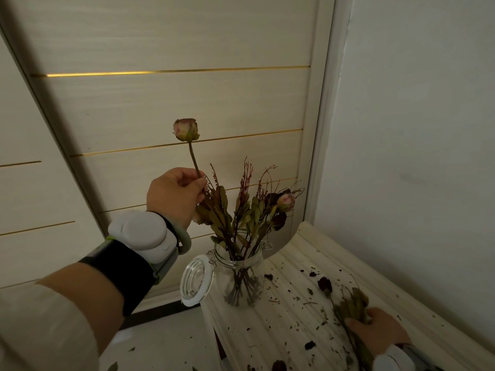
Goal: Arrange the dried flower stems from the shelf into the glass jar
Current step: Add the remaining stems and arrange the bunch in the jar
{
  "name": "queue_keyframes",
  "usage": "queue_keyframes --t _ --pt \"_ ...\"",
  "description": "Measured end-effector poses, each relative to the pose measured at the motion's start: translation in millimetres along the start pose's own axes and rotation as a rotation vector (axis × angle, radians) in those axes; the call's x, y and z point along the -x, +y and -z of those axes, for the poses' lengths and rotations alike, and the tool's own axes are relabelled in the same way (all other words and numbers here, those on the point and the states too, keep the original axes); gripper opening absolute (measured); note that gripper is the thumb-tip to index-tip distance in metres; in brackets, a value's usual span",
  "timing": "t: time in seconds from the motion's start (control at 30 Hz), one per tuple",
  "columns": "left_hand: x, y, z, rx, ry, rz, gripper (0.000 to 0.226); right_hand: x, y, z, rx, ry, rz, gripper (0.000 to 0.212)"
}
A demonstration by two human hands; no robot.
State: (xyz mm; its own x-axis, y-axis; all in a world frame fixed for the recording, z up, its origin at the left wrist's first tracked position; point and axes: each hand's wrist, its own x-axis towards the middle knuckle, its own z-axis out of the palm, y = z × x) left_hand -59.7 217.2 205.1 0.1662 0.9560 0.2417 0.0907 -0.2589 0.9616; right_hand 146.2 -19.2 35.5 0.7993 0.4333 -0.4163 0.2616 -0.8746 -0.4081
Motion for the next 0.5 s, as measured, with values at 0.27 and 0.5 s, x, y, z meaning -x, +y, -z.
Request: queue_keyframes --t 0.27,0.5 --pt "11 -14 -23 -0.143 -0.094 -0.005 0.012 13 -20 14 -0.214 0.178 0.211 0.055" --pt "15 -27 -39 -0.198 -0.115 -0.03 0.013 23 -42 7 -0.28 0.183 0.385 0.036"
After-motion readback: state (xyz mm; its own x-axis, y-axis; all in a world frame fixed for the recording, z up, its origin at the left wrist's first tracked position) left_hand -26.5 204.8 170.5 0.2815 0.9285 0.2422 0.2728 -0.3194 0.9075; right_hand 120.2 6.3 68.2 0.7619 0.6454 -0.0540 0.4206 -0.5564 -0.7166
